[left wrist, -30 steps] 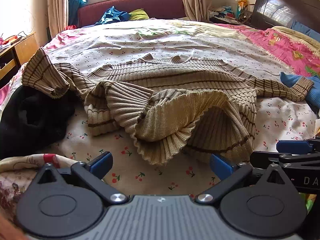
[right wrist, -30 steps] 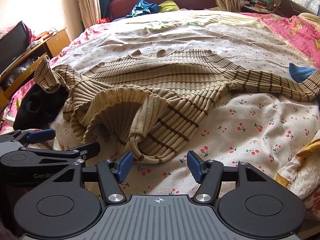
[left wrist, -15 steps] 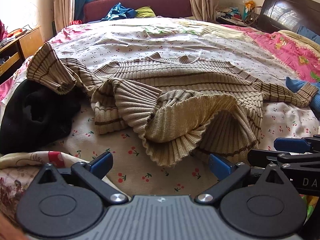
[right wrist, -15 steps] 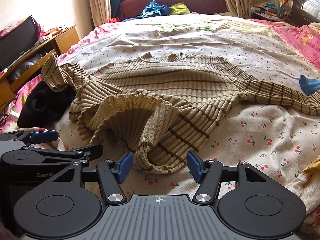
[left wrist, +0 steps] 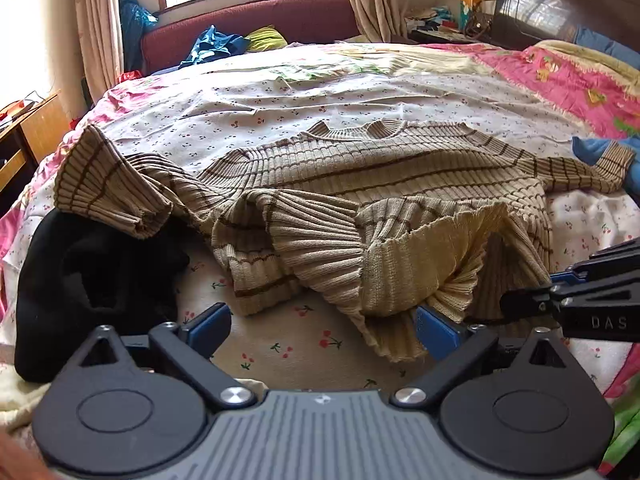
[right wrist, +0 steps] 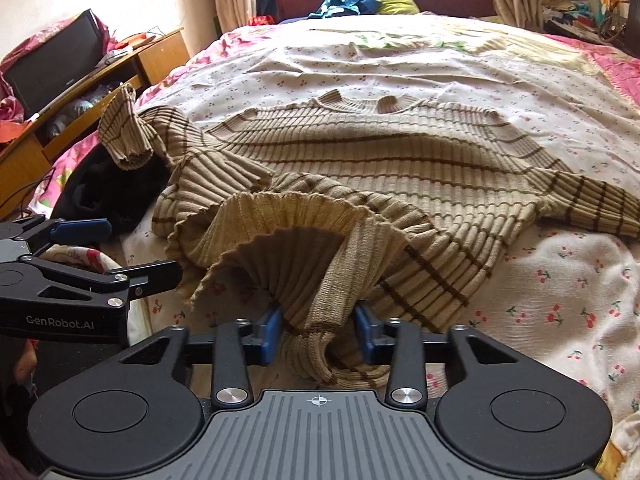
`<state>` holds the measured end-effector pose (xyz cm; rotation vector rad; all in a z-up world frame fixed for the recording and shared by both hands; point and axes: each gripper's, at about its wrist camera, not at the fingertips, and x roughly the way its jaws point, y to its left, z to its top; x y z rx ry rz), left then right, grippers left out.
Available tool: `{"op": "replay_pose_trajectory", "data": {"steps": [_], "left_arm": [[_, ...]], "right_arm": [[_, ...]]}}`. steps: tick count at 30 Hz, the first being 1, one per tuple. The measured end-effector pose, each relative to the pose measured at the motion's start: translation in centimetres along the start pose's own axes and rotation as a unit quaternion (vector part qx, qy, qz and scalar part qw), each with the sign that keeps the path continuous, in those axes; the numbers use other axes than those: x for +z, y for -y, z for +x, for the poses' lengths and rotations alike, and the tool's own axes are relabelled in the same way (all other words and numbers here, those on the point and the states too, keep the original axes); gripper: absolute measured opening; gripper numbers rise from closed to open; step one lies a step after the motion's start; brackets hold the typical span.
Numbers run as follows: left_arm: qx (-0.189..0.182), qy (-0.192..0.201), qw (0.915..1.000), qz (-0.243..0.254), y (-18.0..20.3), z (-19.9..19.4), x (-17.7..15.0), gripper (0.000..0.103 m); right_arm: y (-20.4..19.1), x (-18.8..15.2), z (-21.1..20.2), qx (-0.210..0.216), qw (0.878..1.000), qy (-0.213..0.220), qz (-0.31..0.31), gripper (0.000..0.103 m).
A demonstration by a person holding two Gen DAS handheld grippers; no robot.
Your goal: Fold small clothes
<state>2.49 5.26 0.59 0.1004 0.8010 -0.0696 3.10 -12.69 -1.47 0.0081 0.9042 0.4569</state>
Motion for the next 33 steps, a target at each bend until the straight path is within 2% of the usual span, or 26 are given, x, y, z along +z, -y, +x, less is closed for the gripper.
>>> {"op": "replay_pose_trajectory", "data": {"steps": [1,2,3,6,10,13,14,17,19,22,25,27,29,31,33], "left_arm": [[-0.004,-0.006,1.0,-0.001,-0.3,0.3,0.1,0.098],[-0.01,-0.012,0.9999,-0.008,-0.8,0.5,0.3,0.092],[-0.016,-0.017,0.9996,-0.017,-1.2,0.7,0.4,0.089],[-0.031,-0.012,0.9986,-0.042,-2.1,0.1,0.6,0.088],[-0.044,0.005,0.9986,-0.028,-1.7,-1.3,0.8,0.089],[-0.06,0.011,0.998,-0.019,-1.2,-2.2,0.8,0.089],[-0.065,0.01,0.9977,-0.016,-1.1,-2.4,0.8,0.09],[-0.066,0.011,0.9978,-0.002,-1.1,-2.6,0.7,0.09],[-0.058,0.007,0.9983,0.005,-1.3,-2.3,0.7,0.09],[-0.054,0.0,0.9985,-0.001,-1.9,-1.6,0.7,0.09],[-0.05,0.006,0.9987,-0.004,-2.4,-1.5,0.6,0.09],[-0.051,0.011,0.9985,-0.016,-3.1,-1.6,0.4,0.09],[-0.049,0.012,0.9983,-0.029,-4.0,-1.8,0.2,0.09],[-0.044,0.015,0.998,-0.042,-4.9,-2.0,0.0,0.09],[-0.041,0.018,0.9976,-0.053,-5.7,-2.4,0.0,0.09]], "right_arm": [[0.1,0.2,0.4,0.005,1.0,0.001,-0.001,0.006],[0.1,0.4,0.6,0.008,1.0,0.005,-0.003,0.005],[0.2,0.7,0.5,0.007,1.0,0.012,-0.003,0.005],[0.0,1.5,-1.8,0.021,0.999,0.028,-0.04,0.005],[-1.0,1.1,-7.0,0.037,0.99,0.019,-0.133,0.005],[-2.2,-0.3,-9.5,0.051,0.98,-0.003,-0.195,0.005],[-2.7,-1.2,-9.4,0.049,0.974,-0.023,-0.222,0.005],[-2.3,-4.0,-7.3,0.01,0.955,-0.087,-0.284,0.005],[-1.2,-4.6,-6.5,-0.01,0.95,-0.112,-0.291,0.005],[-0.8,-4.1,-6.8,-0.001,0.941,-0.145,-0.305,0.009],[-1.3,-4.0,-8.5,0.005,0.935,-0.138,-0.328,0.013],[-1.7,-2.7,-9.9,0.029,0.945,-0.118,-0.303,0.013],[-2.0,-0.8,-10.8,0.078,0.961,-0.081,-0.253,0.013],[-2.5,1.3,-9.5,0.119,0.972,-0.048,-0.197,0.022],[-3.0,3.3,-6.4,0.134,0.98,-0.025,-0.147,0.03]]}}
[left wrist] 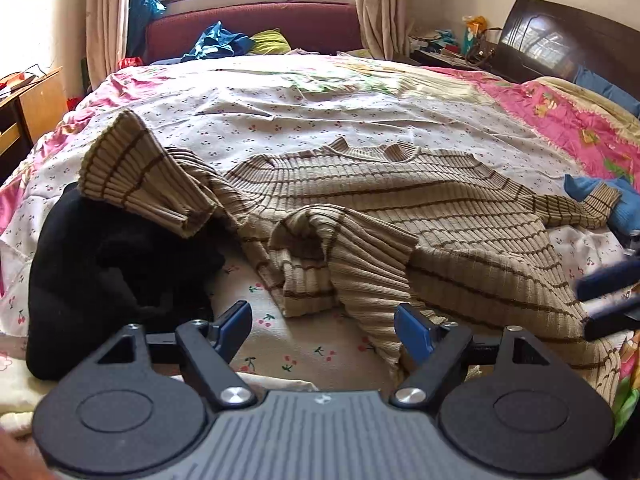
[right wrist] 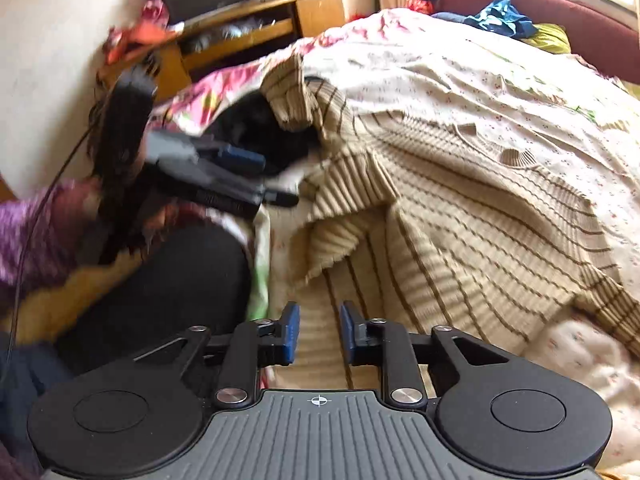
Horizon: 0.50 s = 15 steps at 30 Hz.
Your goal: Fold small clothes
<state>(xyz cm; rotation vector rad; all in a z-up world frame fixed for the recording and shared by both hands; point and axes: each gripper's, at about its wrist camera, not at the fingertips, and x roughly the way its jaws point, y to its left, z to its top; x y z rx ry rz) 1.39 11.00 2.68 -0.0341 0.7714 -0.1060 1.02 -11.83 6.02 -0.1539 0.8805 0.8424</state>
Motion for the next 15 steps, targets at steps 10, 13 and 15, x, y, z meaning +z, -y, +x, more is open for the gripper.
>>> {"op": "replay_pose_trajectory", "data": {"steps": [10,13,15], "left_arm": [[0.002,0.022,0.9997,-0.011,-1.9,-2.1,1.2,0.091],[0.004,0.029,0.9995,-0.011,-2.2,-2.4,1.9,0.091],[0.005,0.04,0.9991,-0.009,-2.2,-3.1,2.5,0.091]], "right_arm": [[6.4,4.4,12.4,0.009,0.982,0.078,0.174,0.048],[5.3,4.9,14.4,0.018,0.987,0.044,0.155,0.039],[3.8,5.0,14.4,0.035,0.989,0.032,0.137,0.01]]}}
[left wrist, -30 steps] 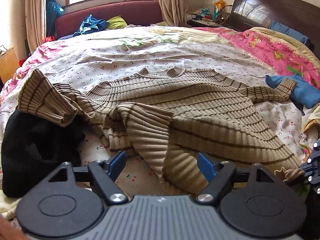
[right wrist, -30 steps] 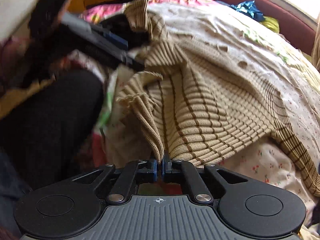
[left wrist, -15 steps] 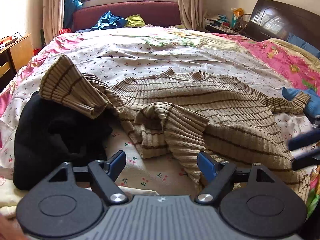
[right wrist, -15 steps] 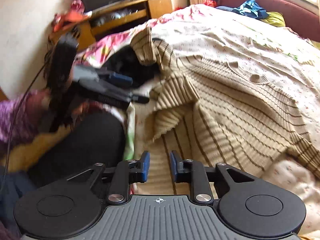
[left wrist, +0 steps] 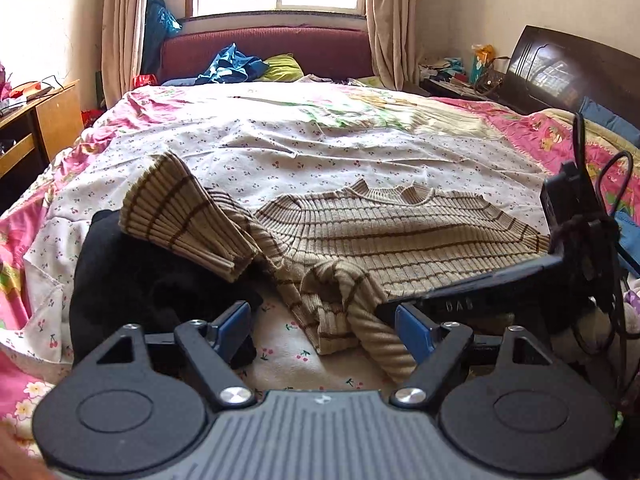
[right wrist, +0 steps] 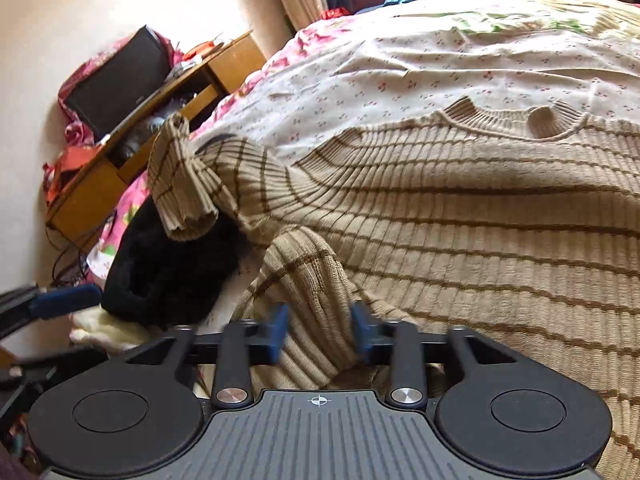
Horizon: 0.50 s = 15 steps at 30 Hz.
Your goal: Fold small clothes
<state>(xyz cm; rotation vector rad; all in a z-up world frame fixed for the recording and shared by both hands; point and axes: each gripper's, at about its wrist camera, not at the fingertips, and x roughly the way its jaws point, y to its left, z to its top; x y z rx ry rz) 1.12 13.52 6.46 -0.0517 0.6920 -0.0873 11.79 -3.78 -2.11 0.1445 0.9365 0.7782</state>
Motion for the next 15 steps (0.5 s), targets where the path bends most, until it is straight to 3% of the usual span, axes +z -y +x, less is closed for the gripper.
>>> {"op": "replay_pose_trajectory", "data": {"steps": [5,8,15], "left_arm": [[-0.012,0.036,0.9992,0.01,0.4,-1.6,2.4,0.092],[-0.009,0.054,0.9983,0.022,1.2,-1.7,3.6,0.094],[-0.036,0.024,0.9974,0.059,4.7,1.8,4.3,0.095]], "right_arm": [[-6.1,-2.0,-1.7,0.098,0.993,-0.01,-0.063,0.009],[-7.8,-2.9,-0.9,0.139,0.988,-0.023,-0.056,0.009],[-9.7,-7.2,-1.4,0.226,0.97,-0.076,-0.05,0.013]]}}
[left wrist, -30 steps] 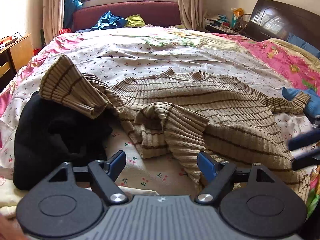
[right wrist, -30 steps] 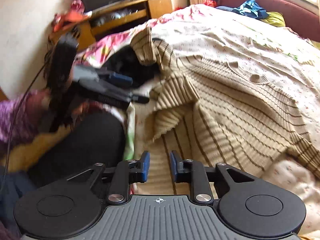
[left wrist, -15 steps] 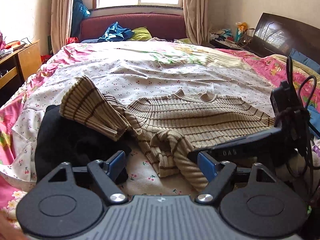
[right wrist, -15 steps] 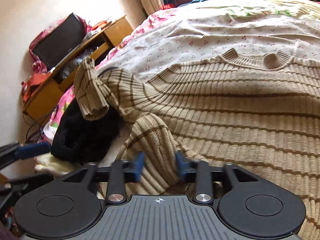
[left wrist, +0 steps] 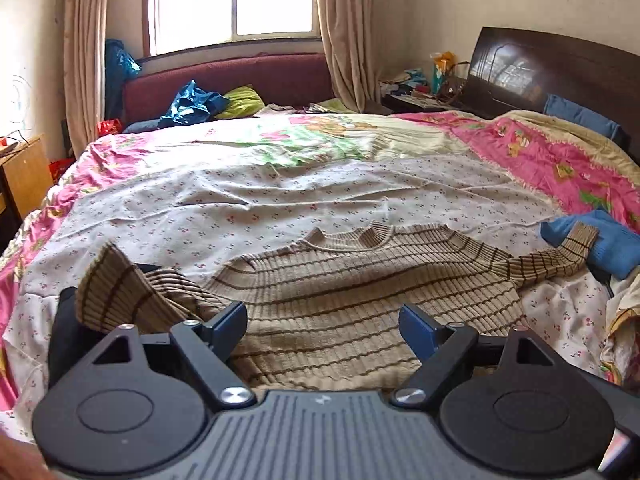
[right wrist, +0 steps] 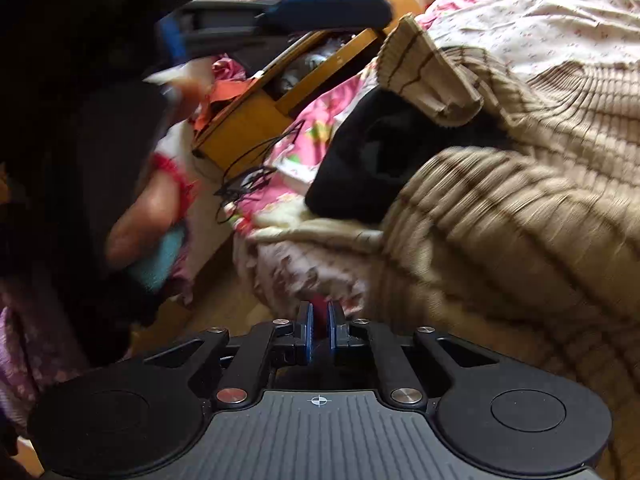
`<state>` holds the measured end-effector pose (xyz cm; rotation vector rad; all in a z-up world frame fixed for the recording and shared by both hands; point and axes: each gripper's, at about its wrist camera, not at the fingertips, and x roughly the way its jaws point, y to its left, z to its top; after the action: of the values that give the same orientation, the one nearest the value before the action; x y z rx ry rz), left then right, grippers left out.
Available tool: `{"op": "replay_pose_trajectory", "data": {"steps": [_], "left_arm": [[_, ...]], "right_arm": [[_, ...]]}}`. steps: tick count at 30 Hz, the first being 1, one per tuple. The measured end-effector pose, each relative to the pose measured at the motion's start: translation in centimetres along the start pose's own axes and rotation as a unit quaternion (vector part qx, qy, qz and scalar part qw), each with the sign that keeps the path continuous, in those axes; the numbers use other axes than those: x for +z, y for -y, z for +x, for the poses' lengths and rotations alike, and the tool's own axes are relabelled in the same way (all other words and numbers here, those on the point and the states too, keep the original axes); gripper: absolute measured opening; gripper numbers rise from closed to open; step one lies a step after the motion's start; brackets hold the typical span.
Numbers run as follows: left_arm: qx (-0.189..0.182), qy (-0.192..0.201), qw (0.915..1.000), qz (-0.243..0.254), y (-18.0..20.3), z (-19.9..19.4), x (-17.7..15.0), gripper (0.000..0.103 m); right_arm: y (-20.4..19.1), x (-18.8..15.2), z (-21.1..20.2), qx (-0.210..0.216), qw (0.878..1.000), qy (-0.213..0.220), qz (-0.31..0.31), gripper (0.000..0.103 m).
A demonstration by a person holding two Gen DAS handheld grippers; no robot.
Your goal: Fold small clothes
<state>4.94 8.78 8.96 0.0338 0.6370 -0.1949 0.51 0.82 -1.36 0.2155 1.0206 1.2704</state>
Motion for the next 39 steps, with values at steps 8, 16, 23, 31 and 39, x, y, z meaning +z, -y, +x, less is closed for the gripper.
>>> {"op": "replay_pose_trajectory", "data": {"steps": [8,16,23,31,39], "left_arm": [[-0.073,-0.032,0.9965,0.028,7.1,5.5,-0.7,0.095],[-0.14,-0.088,0.985,0.049,15.8,13.4,-1.6,0.094],[-0.168,-0.115,0.9765,0.071,20.0,15.6,-2.0,0.094],[-0.177,-0.125,0.9734,0.075,21.9,17.1,-1.7,0.094],[-0.213,-0.13,0.9666,0.061,22.4,17.7,-1.6,0.094]], "right_arm": [[4.1,-5.6,-17.9,-0.152,0.97,0.162,0.099,0.019],[17.8,-12.3,-35.7,-0.416,0.754,0.37,0.348,0.042],[23.5,-14.5,-39.4,-0.446,0.652,0.446,0.421,0.043],[26.2,-13.1,-40.6,-0.455,0.622,0.45,0.452,0.048],[23.1,-11.6,-43.0,-0.422,0.63,0.521,0.391,0.01]]}}
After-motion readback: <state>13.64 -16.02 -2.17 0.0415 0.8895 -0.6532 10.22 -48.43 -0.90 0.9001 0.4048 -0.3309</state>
